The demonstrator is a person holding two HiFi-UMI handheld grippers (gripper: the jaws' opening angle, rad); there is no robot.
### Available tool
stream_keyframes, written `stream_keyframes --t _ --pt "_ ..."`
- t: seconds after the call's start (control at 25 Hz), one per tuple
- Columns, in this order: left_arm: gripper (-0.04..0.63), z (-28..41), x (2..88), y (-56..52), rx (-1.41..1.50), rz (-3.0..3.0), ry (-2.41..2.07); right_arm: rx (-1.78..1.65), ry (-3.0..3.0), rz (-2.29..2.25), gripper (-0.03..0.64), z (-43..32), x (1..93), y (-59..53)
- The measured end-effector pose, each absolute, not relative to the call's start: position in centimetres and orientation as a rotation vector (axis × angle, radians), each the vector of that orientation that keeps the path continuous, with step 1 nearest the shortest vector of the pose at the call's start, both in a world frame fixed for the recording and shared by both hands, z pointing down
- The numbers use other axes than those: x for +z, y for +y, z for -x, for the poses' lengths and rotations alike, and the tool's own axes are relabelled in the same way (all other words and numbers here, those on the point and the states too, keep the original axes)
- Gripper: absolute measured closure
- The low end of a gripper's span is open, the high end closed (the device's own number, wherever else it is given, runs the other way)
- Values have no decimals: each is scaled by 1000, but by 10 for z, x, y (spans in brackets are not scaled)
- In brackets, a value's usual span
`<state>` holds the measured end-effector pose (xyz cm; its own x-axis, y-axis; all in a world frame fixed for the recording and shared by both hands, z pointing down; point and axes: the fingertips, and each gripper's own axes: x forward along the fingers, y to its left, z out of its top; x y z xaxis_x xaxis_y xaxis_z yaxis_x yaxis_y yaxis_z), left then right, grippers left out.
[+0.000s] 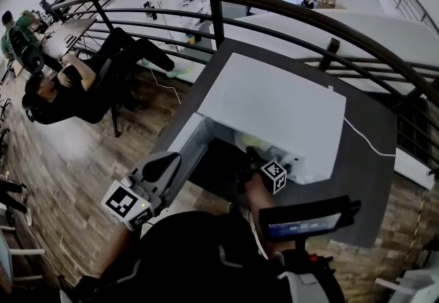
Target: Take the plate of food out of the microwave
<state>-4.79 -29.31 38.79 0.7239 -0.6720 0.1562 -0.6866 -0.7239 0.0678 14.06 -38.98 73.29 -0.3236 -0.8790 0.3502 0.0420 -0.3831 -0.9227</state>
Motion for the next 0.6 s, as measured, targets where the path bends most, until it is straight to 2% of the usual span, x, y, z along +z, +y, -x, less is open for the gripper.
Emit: stream_keyframes --t 0.24,0.36,0.6 --pt "592 43 394 -284 170 -2813 -1055 -1739 1156 1212 502 -144 724 -385" --pt "592 44 394 -281 159 -2821 -1051 -1688 1193 1195 600 -145 716 -386" --pt "592 48 385 -275 121 -2830 -1030 -1699 1229 1178 600 -141 711 -366"
